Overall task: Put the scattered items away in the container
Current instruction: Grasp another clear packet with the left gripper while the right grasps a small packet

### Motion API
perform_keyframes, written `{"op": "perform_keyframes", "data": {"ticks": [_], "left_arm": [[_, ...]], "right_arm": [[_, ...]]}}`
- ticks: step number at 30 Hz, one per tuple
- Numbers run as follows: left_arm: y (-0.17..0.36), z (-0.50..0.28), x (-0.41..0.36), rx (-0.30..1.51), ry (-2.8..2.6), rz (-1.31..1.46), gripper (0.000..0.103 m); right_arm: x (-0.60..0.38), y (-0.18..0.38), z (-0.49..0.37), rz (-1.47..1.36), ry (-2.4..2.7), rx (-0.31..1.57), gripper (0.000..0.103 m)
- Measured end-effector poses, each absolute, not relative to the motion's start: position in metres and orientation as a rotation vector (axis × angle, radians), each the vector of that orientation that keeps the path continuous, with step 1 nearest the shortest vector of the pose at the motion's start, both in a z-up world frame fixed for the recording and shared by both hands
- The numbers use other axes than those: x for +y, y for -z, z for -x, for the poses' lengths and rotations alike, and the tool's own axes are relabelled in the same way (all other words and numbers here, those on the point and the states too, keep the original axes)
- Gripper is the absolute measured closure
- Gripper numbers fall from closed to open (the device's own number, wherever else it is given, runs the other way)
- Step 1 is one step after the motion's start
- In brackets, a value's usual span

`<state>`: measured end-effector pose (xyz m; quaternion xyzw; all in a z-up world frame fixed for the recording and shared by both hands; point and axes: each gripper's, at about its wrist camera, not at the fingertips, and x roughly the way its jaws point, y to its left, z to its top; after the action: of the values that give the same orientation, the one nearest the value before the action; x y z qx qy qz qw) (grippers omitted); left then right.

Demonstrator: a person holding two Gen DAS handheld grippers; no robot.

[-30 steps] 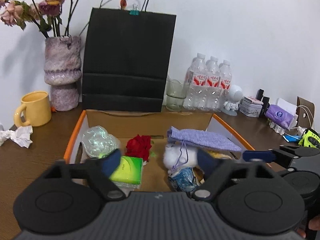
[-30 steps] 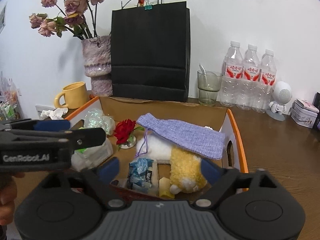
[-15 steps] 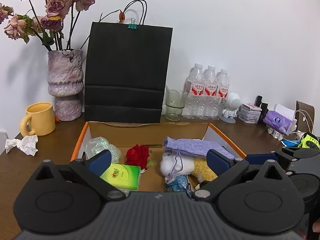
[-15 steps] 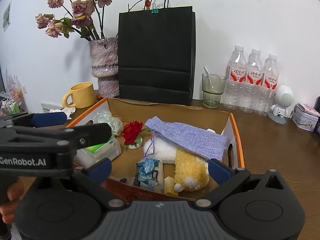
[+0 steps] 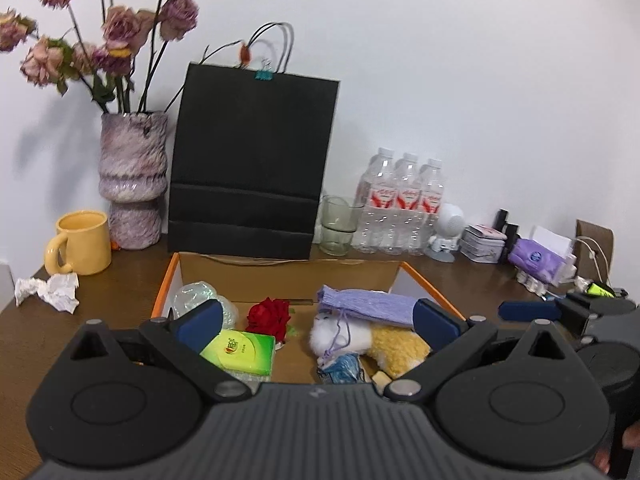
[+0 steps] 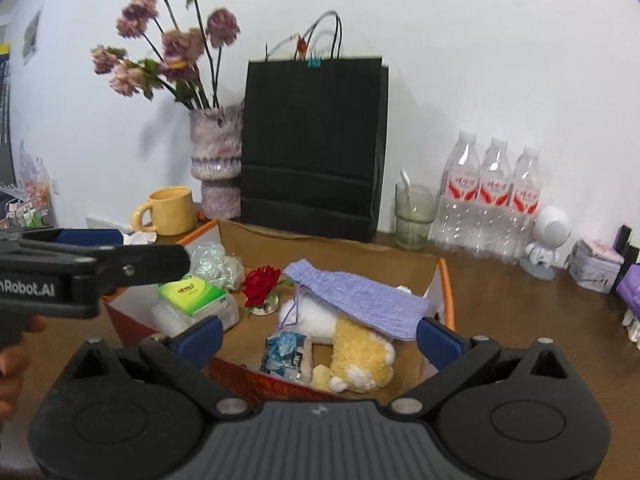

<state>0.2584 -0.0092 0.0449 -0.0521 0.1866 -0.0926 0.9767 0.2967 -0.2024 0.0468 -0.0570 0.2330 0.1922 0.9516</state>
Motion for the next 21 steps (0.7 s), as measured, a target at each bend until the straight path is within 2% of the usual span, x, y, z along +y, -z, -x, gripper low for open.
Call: {"op": "perform_keyframes", "data": {"ticks": [9, 14, 21], "left_arm": [[-0.025, -0.226, -0.002, 0.358, 0.18, 0.117, 0.0], [0.003, -0.222, -0.004, 0.42, 0.167, 0.128, 0.0], [0.033, -0.226, -0.002, 0.524, 0.127, 0.14, 0.0]], "right_arm": [[-0.24, -0.024, -0.262, 0.07, -0.374, 0.454, 0.0], [-0.257, -0.007, -0.249, 0.027, -0.36, 0.456, 0.0], [-0.277, 0.019, -0.255, -0.012, -0.303, 0.557, 0.0]]}}
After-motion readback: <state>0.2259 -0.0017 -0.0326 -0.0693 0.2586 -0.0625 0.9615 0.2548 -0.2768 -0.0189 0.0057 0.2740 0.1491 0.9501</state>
